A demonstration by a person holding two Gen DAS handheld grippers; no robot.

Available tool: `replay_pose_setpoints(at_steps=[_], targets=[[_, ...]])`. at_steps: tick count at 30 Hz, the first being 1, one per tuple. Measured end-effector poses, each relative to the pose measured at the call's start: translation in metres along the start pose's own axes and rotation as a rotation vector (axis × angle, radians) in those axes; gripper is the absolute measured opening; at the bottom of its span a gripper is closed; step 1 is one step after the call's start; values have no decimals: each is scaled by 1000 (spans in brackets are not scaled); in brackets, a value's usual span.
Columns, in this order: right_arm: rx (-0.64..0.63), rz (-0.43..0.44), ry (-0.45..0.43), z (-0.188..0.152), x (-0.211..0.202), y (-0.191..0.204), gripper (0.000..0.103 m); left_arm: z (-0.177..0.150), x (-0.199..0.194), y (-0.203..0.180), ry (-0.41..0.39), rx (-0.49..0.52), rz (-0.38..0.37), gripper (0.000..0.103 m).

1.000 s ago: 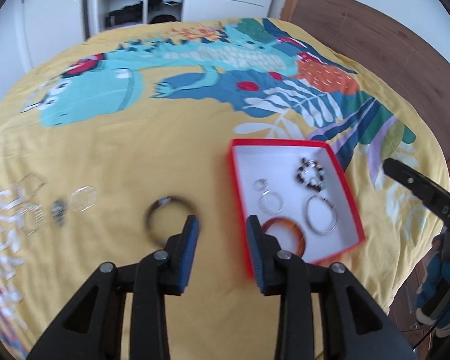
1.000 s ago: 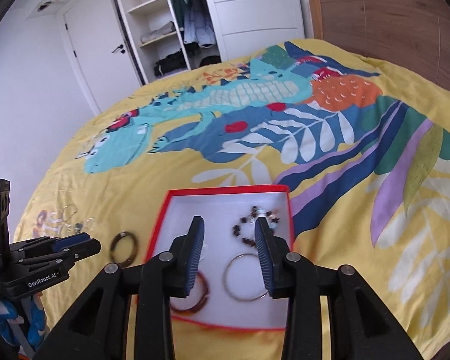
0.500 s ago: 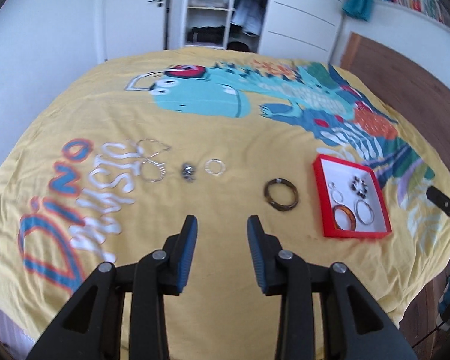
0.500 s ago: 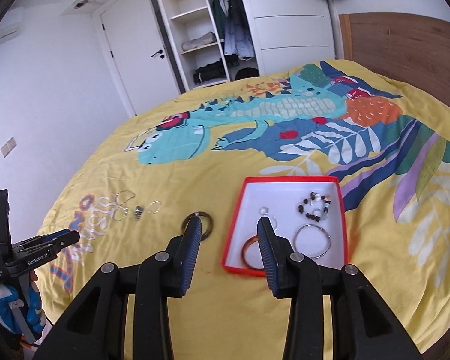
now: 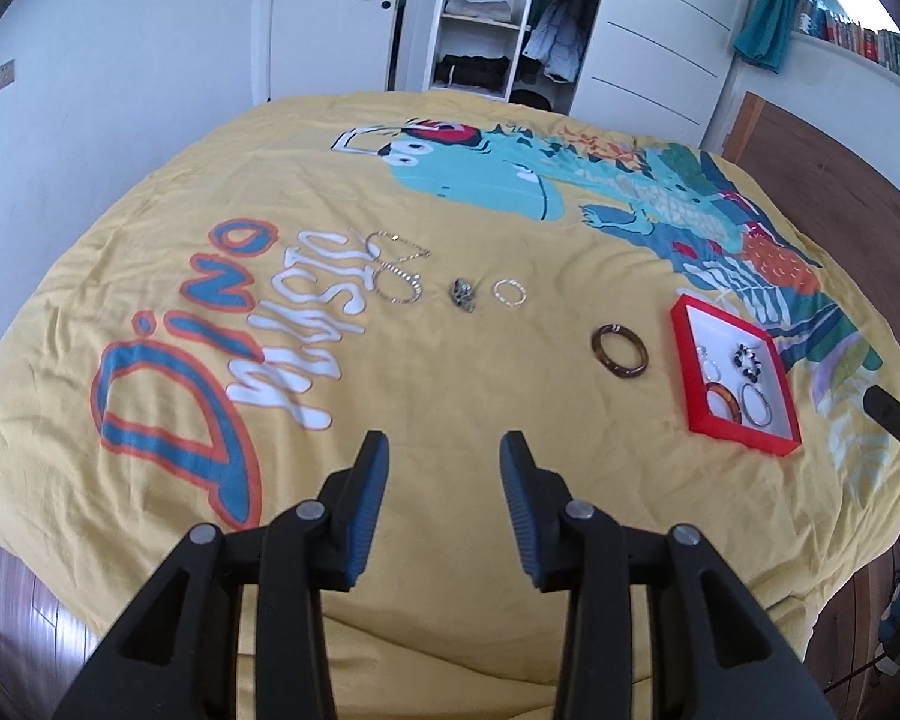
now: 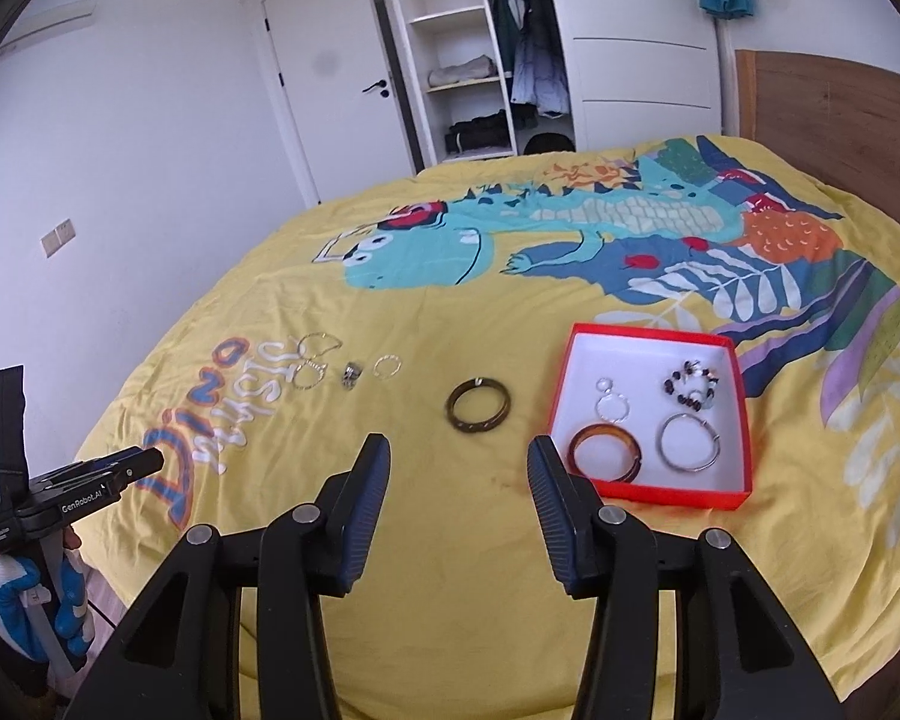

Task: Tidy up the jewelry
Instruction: 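Lift both open tools away from the red box, then move both open tools toward the dark brown bangle and silver charm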

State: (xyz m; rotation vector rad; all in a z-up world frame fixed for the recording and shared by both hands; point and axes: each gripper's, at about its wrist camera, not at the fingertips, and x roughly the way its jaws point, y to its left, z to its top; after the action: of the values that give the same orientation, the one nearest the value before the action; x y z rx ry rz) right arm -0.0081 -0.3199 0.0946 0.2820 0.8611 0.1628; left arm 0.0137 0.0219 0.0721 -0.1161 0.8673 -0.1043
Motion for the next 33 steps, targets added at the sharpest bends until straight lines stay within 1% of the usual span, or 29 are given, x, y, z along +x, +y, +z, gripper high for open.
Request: replay_pose_setpoints(at_steps=[6,11,17,22,30,33], targets=[[-28,12,49,-6,21,13,47,-5,13,17,27,-33,11,37],[-44,23,95,-6,48,17,47,-4,31,23,37,-43,45,37],[-53,32,155,-2,88,18,47,-2,69,35,88,-85,41,37],[-59,42,208,-2,125,18,47,1,101,41,154,-79,74,37],[-59,54,278,-3,174,11,47,18,127,31,142,-50,135,37],[-60,56,291,-1,187,9,47,26,133,25,138,-39,141,37]])
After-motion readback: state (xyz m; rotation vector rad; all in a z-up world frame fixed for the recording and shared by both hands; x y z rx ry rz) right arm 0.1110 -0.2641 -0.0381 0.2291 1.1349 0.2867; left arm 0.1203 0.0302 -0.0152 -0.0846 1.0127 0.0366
